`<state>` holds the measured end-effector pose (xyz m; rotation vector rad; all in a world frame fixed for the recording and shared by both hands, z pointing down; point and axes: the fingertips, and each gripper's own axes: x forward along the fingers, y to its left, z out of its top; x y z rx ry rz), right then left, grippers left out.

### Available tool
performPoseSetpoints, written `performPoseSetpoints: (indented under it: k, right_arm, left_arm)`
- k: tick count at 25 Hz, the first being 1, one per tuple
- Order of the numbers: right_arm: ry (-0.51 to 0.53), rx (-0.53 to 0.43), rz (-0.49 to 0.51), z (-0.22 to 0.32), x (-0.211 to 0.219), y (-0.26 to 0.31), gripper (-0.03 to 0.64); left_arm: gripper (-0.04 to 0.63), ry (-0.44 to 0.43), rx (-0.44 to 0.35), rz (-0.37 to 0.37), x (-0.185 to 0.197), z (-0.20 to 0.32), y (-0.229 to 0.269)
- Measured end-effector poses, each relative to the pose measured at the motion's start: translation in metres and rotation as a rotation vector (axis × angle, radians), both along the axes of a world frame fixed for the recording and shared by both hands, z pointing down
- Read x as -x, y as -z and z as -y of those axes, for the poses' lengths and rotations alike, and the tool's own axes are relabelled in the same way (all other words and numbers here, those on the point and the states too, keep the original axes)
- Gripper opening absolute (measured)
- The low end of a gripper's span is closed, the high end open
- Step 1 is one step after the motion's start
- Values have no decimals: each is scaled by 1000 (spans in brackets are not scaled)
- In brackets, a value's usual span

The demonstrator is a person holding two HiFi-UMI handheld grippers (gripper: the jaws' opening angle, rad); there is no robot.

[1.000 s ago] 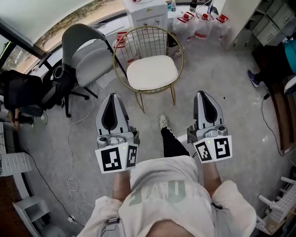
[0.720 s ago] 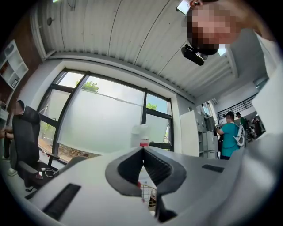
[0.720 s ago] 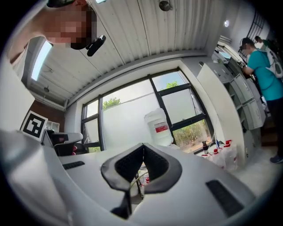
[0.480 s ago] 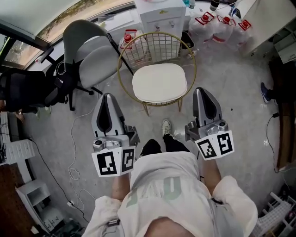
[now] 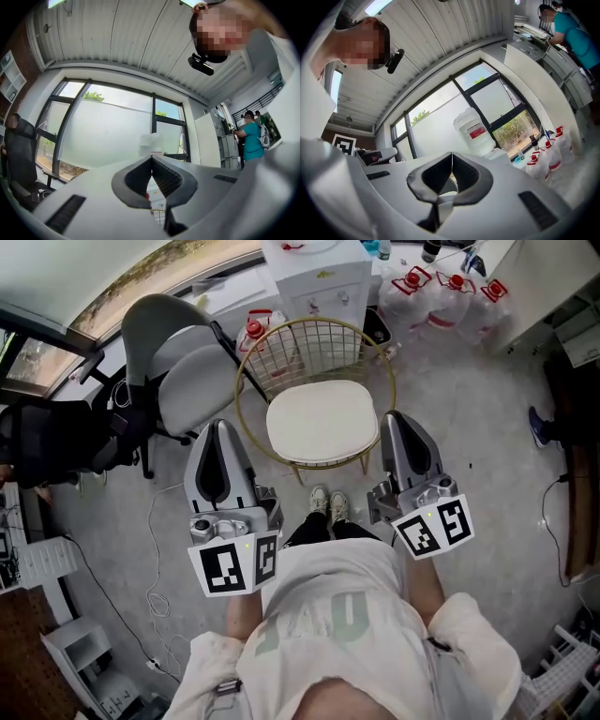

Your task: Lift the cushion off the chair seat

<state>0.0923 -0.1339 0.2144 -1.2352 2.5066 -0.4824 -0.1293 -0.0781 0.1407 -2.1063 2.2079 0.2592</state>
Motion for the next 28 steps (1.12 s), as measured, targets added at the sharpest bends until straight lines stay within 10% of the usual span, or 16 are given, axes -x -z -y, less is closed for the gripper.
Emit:
performPoseSetpoints:
  k: [11,18,20,28]
  right_arm:
    - [-6,-52,-7,11,20,32,17]
    - [263,31,385,25,42,28,100]
    - [278,65,468,35,45,17,254]
    - [267,351,686,56,54,-121,278]
  left_arm:
    - [12,-63,-67,-10,5,28,22]
    - [12,-100,-4,-16,14,47,2]
    - [11,-116,27,-17,16,56,-10]
    - [12,-167,181,-17,17,91,-93]
